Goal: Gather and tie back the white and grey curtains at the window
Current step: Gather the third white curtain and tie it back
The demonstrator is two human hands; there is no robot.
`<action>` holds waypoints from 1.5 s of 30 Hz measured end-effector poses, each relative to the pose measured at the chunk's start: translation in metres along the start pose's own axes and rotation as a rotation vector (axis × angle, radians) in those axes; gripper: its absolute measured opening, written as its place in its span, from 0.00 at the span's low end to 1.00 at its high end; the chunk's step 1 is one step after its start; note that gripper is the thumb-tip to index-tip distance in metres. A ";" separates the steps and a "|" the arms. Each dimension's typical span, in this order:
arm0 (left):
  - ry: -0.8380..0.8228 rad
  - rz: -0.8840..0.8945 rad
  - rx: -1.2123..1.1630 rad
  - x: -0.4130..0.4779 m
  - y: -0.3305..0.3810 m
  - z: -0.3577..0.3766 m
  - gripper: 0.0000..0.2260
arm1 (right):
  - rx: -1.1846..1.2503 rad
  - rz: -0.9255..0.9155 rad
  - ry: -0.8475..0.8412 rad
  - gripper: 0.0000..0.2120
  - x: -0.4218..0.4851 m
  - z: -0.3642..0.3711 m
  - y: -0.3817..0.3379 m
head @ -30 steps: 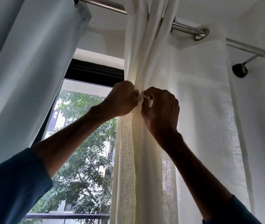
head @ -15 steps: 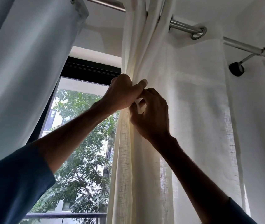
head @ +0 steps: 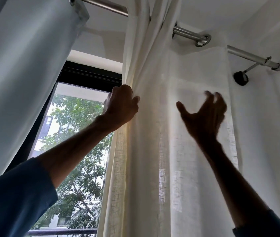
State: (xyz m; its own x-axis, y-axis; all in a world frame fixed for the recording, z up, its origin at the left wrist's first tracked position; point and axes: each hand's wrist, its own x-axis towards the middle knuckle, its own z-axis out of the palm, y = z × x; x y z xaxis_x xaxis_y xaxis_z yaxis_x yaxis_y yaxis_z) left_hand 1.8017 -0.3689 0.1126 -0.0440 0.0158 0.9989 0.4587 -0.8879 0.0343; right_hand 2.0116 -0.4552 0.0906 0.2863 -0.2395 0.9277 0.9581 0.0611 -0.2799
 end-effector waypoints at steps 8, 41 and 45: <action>-0.015 0.033 0.003 0.003 -0.005 0.003 0.23 | 0.134 0.237 -0.158 0.30 0.034 -0.007 0.026; -0.144 0.144 -0.062 -0.127 -0.017 0.005 0.13 | 0.052 -0.417 -0.379 0.22 -0.159 0.015 -0.048; -0.138 -0.067 -0.163 -0.123 -0.005 0.008 0.16 | 0.153 -0.454 -0.364 0.22 -0.177 0.013 -0.042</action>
State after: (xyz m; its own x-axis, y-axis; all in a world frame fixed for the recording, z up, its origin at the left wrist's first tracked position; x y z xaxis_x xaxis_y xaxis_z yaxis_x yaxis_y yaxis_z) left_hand 1.8118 -0.3621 -0.0097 0.0574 0.1299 0.9899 0.3090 -0.9451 0.1061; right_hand 1.9207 -0.4024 -0.0582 -0.1924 0.0709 0.9788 0.9683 0.1759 0.1776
